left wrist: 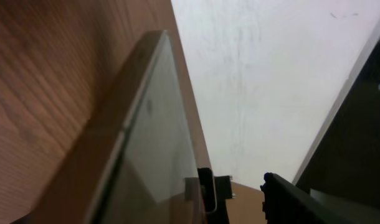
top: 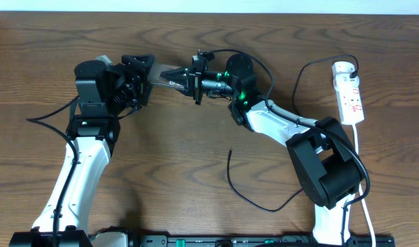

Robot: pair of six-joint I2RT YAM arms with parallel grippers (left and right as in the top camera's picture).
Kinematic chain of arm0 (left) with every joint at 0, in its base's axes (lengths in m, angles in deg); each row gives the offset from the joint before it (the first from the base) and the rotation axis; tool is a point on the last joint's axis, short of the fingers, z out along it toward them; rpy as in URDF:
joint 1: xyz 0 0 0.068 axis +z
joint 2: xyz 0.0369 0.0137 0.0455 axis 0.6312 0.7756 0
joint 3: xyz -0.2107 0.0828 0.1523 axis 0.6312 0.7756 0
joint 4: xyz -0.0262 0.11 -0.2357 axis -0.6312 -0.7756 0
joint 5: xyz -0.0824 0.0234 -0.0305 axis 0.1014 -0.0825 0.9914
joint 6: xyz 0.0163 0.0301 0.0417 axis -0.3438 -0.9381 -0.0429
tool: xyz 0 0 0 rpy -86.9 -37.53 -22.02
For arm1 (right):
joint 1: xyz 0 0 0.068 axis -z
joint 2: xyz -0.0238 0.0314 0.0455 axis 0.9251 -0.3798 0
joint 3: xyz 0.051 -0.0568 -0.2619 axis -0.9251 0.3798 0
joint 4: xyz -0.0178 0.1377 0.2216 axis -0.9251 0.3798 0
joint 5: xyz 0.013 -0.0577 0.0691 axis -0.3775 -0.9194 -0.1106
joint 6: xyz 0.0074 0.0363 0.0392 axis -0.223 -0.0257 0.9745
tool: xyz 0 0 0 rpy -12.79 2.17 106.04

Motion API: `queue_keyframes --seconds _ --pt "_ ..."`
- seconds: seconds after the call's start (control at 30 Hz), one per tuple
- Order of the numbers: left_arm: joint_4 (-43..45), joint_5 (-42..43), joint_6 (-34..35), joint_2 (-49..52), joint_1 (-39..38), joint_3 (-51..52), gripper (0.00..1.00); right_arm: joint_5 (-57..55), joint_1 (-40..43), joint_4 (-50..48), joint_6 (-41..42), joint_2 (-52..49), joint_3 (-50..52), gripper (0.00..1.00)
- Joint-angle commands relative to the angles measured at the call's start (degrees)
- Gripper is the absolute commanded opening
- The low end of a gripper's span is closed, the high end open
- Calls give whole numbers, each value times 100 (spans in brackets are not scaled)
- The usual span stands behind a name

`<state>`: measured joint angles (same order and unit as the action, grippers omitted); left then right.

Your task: Plug charger to phone and switch on socket

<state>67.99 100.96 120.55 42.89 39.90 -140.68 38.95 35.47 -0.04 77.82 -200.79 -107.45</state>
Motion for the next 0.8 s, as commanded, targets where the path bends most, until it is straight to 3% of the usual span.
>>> queue_keyframes --seconds 0.0,0.1,0.23,0.37,0.77 --pt "42 140 -85 -7 26 -17 76 -66 35 -83 48 70 -94 1" --pt "42 140 -98 -7 26 -17 76 -61 35 -83 48 70 -94 1" --pt "39 138 -92 -7 26 -17 68 -42 35 -83 48 70 -94 1" --pt "46 114 227 -7 26 -17 68 -42 35 -83 48 70 -94 1" --pt "302 116 138 -7 26 87 68 -44 44 -83 48 70 -94 1"
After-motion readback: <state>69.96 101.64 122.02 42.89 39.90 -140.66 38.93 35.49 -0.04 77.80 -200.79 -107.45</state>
